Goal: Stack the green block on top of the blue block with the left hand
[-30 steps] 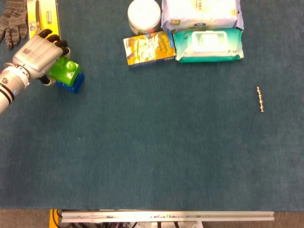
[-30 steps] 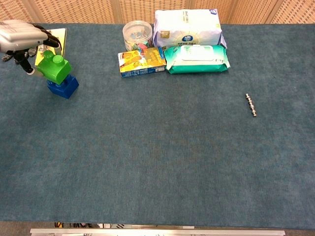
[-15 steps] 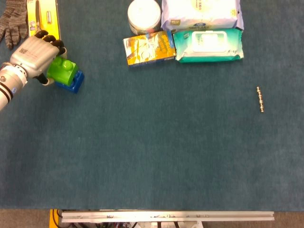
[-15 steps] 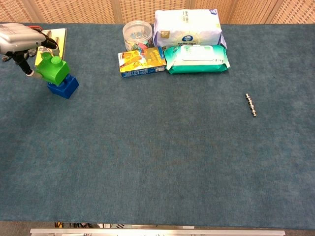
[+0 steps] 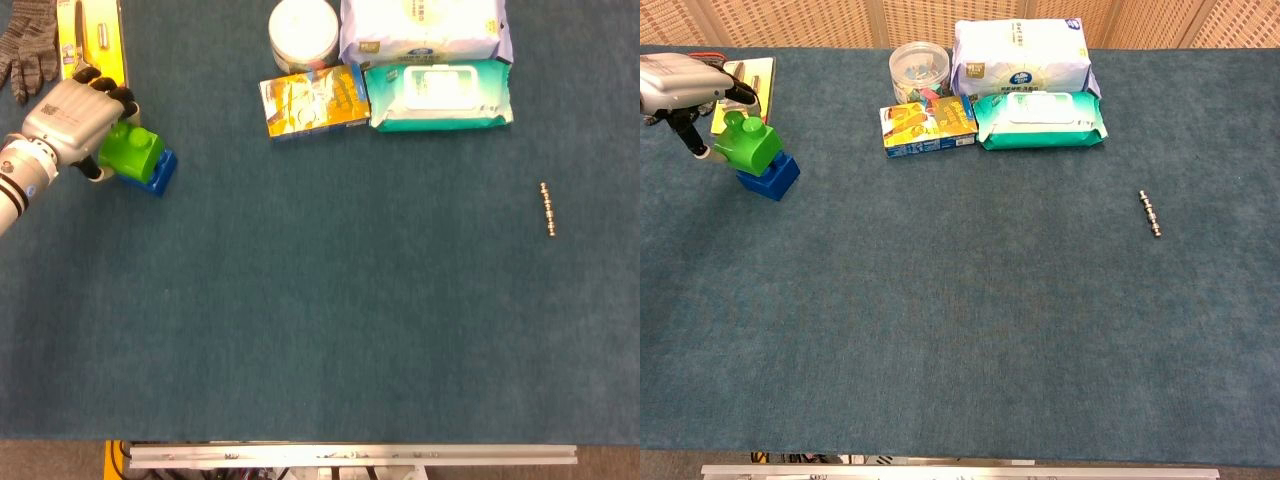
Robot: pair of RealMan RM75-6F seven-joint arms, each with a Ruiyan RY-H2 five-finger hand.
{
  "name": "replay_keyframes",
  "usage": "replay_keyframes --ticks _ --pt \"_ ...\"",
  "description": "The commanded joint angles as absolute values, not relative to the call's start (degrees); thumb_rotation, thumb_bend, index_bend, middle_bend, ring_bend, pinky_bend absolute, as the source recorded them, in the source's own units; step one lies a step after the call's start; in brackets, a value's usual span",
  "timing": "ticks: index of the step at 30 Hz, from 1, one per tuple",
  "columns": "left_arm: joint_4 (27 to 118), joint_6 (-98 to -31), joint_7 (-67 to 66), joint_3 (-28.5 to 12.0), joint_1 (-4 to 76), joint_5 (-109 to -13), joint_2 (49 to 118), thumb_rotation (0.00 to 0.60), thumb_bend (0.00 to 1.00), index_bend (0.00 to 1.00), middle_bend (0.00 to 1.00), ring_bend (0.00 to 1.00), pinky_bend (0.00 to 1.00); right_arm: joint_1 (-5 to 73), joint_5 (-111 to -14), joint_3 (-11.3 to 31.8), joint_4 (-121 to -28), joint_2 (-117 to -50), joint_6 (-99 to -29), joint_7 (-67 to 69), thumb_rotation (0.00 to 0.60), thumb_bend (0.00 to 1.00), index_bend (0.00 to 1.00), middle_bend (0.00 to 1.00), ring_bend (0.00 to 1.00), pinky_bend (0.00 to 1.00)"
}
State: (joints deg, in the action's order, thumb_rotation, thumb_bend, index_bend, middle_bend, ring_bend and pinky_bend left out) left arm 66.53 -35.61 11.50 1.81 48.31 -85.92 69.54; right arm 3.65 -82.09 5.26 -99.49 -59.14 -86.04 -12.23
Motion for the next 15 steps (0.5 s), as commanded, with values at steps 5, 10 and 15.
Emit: replay_keyframes --ticks 5,10,15 --pt "66.36 -35.89 12.04 1.97 48.33 -86.08 69.77 0.600 0.20 0.40 0.21 0.15 0.09 3.59 -82.08 5.27 -99.49 -59.23 -86.12 -12.24 0.600 0.19 0.45 0.45 0.41 0.47" --pt "66.62 -36.32 11.79 2.03 48.27 -86.15 69.81 0.600 0.20 0.40 0.21 0.15 0.09 3.52 -82.07 5.31 -99.54 -59.08 -86.22 -12.22 0.600 0.19 0.45 0.45 0.41 0.47" --pt "66.91 -36.24 11.03 2.04 48.23 -85.72 69.90 0.600 0.20 0.40 0.21 0.15 0.09 3.45 -82.10 5.33 -99.57 -58.96 -86.30 -12.09 0.600 0.19 0.45 0.45 0.41 0.47"
